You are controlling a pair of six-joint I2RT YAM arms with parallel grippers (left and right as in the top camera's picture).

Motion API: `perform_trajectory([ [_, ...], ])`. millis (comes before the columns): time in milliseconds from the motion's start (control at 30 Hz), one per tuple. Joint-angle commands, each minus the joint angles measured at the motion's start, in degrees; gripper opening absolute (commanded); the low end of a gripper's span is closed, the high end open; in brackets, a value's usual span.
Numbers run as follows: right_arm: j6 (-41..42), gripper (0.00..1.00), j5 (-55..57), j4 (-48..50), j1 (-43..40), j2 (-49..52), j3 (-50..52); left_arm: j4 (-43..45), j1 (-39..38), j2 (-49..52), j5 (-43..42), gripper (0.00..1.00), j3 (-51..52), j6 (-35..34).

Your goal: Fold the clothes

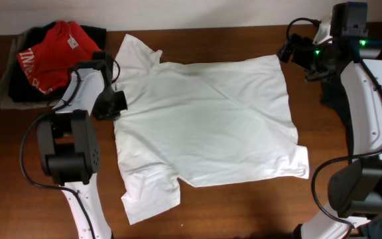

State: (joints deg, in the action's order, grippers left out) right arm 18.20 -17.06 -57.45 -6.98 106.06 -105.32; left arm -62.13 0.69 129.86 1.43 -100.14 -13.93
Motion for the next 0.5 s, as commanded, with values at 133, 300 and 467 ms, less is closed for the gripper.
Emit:
perform_trajectory([
  [133,0.28,0.99,-0.31,0.0,-0.17,0.17,0.26,-4.0,8.17,0.68,6.51,0.01,-0.13,-5.99],
  [300,0.28,0.99,-0.31,0.0,-0.17,0.17,0.26,-7.72,8.55,0.39,6.34,0.01,-6.34,-5.9],
  [467,0.31,0.99,-0.31,0.0,-0.17,0.17,0.26,-10.73,5.81,0.28,6.32,0.08,-12.22,-5.51],
])
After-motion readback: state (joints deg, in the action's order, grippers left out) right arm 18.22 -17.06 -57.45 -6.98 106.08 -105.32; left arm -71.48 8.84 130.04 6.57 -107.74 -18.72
